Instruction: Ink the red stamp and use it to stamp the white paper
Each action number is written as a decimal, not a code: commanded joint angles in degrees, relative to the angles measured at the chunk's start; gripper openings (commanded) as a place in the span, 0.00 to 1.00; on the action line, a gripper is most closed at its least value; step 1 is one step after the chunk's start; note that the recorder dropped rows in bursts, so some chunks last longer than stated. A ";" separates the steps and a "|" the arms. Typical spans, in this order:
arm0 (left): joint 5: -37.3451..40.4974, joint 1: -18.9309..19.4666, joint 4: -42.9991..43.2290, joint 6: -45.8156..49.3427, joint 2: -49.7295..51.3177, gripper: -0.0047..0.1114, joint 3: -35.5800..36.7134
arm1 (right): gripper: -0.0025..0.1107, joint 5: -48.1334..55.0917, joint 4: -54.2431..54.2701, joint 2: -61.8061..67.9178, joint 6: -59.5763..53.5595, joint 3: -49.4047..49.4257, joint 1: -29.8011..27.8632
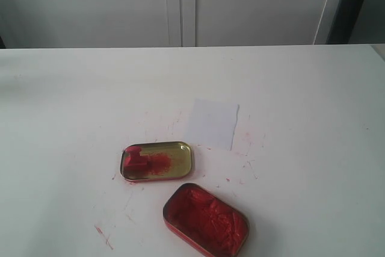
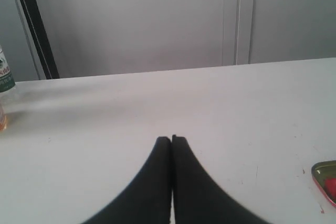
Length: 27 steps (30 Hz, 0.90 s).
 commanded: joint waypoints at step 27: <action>31.60 0.02 -0.29 4.20 39.96 0.04 -35.70 | 0.02 -0.47 -0.23 -0.24 0.12 0.25 0.21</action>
